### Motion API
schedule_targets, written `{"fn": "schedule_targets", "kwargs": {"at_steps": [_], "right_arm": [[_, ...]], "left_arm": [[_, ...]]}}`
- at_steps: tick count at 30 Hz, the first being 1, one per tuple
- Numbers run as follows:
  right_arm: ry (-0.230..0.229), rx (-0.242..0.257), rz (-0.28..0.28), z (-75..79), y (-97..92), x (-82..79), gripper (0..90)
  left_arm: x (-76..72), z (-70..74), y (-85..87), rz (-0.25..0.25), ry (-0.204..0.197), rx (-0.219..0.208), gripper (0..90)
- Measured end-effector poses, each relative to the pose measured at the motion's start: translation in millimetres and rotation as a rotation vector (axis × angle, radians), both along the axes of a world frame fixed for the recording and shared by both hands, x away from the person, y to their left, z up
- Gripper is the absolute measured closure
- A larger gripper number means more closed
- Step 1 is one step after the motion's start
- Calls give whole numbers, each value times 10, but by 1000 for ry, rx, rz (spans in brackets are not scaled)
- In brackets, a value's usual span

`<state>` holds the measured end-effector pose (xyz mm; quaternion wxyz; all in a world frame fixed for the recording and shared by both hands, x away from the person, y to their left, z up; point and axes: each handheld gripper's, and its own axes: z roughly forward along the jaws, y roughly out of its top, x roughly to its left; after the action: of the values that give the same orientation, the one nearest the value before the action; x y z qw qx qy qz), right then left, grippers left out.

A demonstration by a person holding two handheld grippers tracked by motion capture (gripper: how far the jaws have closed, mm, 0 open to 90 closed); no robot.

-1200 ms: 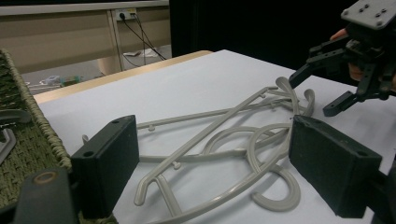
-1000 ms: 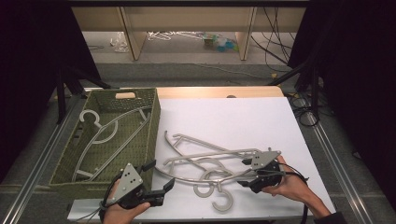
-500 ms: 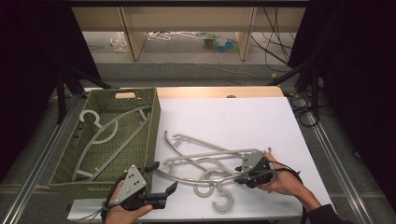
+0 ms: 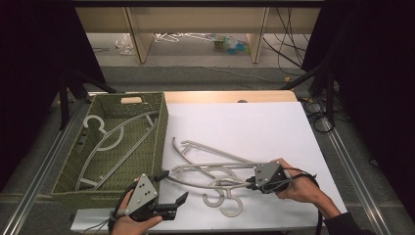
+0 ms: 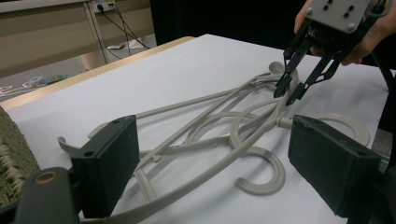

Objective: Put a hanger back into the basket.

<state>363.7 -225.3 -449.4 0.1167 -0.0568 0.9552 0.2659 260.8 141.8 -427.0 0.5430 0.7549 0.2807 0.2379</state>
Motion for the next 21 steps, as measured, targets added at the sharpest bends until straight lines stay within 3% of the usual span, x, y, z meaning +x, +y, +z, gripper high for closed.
{"fn": "schedule_targets", "kwargs": {"at_steps": [2,6,8,10,15,18,21], "right_arm": [[6,1,32,47,-8,-16,797],[16,0,37,65,-20,-28,799],[-5,12,35,75,-30,-40,800],[6,1,49,86,-31,-36,800],[-4,8,59,188,-57,-50,801],[0,21,58,222,-77,-58,804],[-8,31,56,269,-109,-71,808]], "left_arm": [[-2,-11,-36,-7,-8,29,174],[16,-27,-154,-8,-8,98,192],[29,-45,-279,-34,-18,176,224],[35,-57,-325,-46,-19,194,250],[125,-185,-595,-108,1,317,294],[167,-223,-666,-116,4,323,318],[235,-238,-745,-132,-5,359,346]]}}
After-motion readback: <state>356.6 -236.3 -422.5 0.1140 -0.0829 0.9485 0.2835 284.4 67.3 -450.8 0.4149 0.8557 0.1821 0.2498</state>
